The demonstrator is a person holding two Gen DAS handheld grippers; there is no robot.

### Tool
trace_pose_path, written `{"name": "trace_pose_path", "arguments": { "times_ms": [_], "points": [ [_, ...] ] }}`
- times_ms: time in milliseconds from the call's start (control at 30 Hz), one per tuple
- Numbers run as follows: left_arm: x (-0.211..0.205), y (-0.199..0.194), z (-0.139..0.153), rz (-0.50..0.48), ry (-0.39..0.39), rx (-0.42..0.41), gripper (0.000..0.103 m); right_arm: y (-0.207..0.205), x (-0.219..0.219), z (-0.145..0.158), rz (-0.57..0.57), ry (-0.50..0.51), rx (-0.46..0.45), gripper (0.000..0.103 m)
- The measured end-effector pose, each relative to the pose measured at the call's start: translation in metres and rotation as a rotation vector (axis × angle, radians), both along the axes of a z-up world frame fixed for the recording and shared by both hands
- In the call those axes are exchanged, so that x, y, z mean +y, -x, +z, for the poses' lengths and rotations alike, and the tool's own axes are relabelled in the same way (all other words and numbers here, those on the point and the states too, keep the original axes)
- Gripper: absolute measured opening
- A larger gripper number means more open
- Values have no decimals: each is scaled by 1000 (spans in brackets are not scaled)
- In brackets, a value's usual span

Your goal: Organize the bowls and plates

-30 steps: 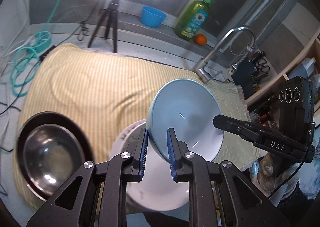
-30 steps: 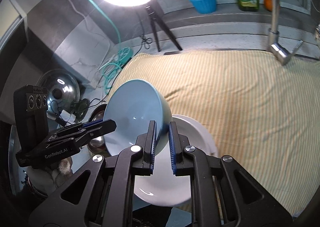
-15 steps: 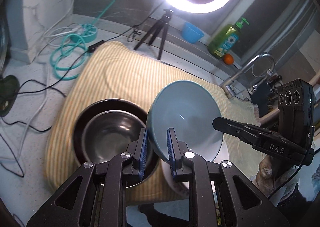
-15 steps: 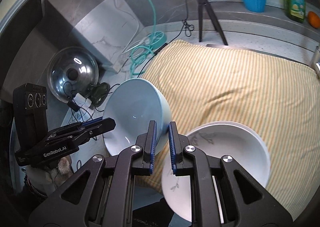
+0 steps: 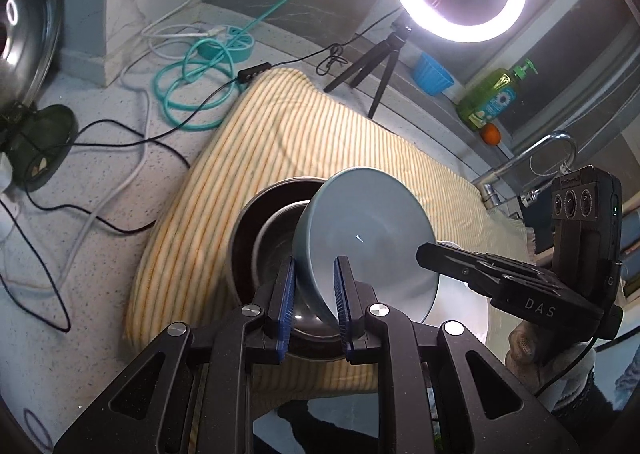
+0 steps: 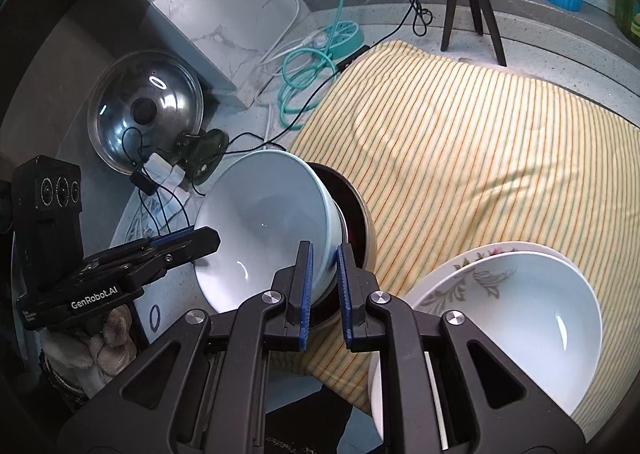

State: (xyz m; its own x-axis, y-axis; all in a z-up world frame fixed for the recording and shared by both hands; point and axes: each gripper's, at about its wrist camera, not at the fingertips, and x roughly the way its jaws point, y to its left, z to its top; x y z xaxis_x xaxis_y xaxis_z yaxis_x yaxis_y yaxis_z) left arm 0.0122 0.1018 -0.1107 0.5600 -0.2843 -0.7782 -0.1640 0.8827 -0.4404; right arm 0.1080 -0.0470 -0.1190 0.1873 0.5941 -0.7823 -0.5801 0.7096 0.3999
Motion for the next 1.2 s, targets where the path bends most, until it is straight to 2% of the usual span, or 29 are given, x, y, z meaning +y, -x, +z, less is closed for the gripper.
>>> {"name": "trace_pose_path", "arguments": {
  "times_ms": [500,667,767,933,1200],
  "points": [
    [8,0,-17,5,9,40,17,-2,19,-19,15,59,23,12],
    [7,-2,-19,9,-17,47,17,-2,24,-21,27,77,7,14],
    [8,-3,-18,12,-22,50,18,-1,22,-16,33,62,-7,21],
    [11,-1,-9,20,-41,25,20,2,15,-1,23,26,-53,45],
    [29,4,-6,72,-22,7,20,-5,-8,9,-29,1,-58,46]
  ]
}}
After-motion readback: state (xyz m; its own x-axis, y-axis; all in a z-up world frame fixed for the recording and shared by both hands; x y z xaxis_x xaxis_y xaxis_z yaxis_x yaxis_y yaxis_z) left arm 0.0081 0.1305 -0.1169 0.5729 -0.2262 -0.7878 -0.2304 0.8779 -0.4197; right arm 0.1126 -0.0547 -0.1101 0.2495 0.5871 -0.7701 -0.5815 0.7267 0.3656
